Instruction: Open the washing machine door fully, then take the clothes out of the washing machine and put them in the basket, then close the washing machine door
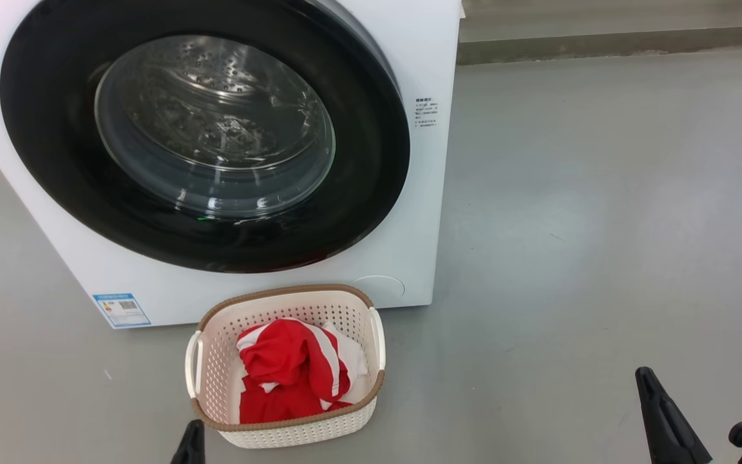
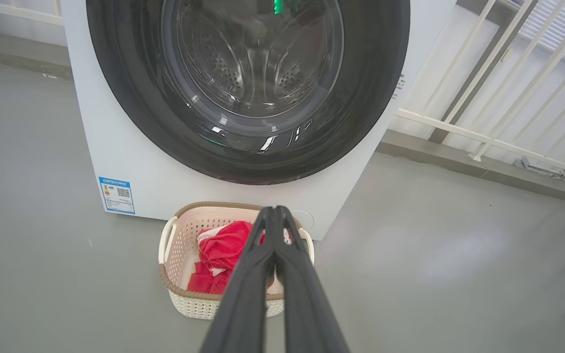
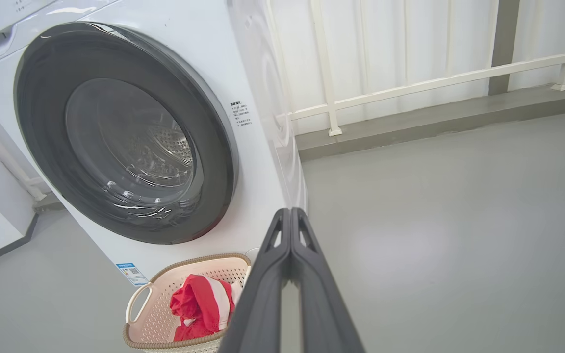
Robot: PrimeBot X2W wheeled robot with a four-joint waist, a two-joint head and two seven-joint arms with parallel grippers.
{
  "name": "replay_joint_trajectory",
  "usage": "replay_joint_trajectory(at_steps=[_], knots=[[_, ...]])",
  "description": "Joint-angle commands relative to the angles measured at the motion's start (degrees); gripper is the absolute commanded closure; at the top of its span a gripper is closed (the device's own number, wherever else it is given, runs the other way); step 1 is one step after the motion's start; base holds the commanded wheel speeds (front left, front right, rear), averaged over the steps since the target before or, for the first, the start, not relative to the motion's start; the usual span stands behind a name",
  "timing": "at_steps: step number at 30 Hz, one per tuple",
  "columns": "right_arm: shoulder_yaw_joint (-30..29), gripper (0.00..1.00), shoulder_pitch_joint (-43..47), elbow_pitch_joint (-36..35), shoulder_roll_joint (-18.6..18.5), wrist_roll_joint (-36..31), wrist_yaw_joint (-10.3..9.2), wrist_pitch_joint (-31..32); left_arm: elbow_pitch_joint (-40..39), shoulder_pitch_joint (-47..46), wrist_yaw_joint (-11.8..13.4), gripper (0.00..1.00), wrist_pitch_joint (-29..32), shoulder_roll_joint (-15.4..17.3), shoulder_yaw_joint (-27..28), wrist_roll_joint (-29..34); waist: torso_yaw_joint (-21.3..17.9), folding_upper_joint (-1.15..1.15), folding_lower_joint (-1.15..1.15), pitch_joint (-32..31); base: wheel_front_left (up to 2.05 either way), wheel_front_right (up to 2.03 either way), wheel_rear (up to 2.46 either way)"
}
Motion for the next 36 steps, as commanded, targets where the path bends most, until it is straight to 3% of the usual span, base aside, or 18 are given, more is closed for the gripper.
replay_joint_trajectory(at_steps=[1,36], knots=[[0.22,1.0,-2.68,-0.82,-1.08,2.79,-0.01,0.28,-0.82,-2.39,-0.77,1.0,0.33,0.17,1.2,-2.32,0.04,0.0,0.0,0.05,0.0,0.0,0.0],[2.1,1.0,-8.87,4.62,-3.02,27.48,-0.03,3.06,2.53,-6.53,-5.46,1.0,4.95,-0.47,4.94,-24.69,0.7,0.0,0.0,0.8,0.0,0.0,0.0]])
